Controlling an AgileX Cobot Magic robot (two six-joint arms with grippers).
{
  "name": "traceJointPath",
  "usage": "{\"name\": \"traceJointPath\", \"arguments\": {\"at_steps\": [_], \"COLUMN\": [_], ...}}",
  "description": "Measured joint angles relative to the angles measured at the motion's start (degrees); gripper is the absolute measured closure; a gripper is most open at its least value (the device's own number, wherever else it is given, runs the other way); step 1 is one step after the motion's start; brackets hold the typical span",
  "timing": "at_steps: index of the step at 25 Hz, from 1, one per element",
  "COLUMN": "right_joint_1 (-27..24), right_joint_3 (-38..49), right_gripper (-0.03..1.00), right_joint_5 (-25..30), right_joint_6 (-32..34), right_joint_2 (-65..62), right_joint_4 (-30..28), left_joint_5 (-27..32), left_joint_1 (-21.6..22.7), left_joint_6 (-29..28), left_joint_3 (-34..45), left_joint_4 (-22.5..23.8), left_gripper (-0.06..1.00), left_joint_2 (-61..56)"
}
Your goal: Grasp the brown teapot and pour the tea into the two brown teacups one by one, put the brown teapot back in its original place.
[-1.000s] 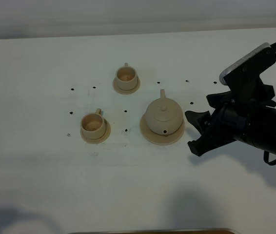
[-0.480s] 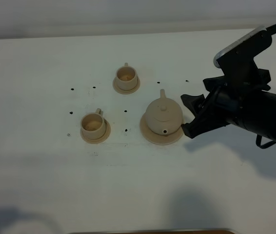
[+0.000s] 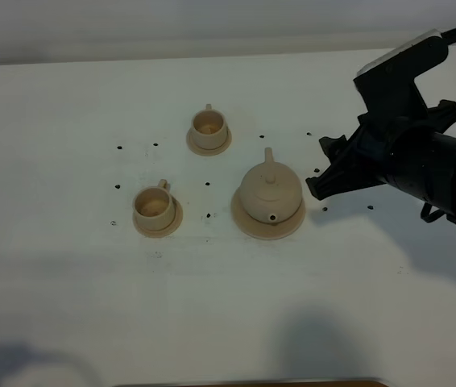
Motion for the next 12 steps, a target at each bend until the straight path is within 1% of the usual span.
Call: {"name": "traceJointPath", "arguments": {"at_steps": [3, 5, 9, 12], "right_joint_1": [-0.65, -1.02, -1.17, -1.17], "right_joint_3": [-1.05, -2.64, -6.54, -8.86], "right_gripper": [0.47, 0.47, 0.47, 0.47], "right_joint_5": [-0.17, -0.17, -0.07, -0.02], "right_joint_6": [2.82, 2.59, -2.93, -4.22], "right_joint_2": [1.39, 2.42, 5.30, 6.97], "right_joint_4": [-0.79, -0.40, 0.29, 0.40], "left_joint_5": [0.00, 0.00, 0.00, 0.00], "left_joint_1": [0.00, 0.00, 0.00, 0.00], "left_joint_6": [0.00, 0.00, 0.00, 0.00], "left_joint_3": [0.00, 0.00, 0.00, 0.00], "left_joint_4": [0.00, 0.00, 0.00, 0.01], "left_gripper": [0.63, 0.63, 0.63, 0.63], "left_joint_2": [0.00, 0.00, 0.00, 0.00]}}
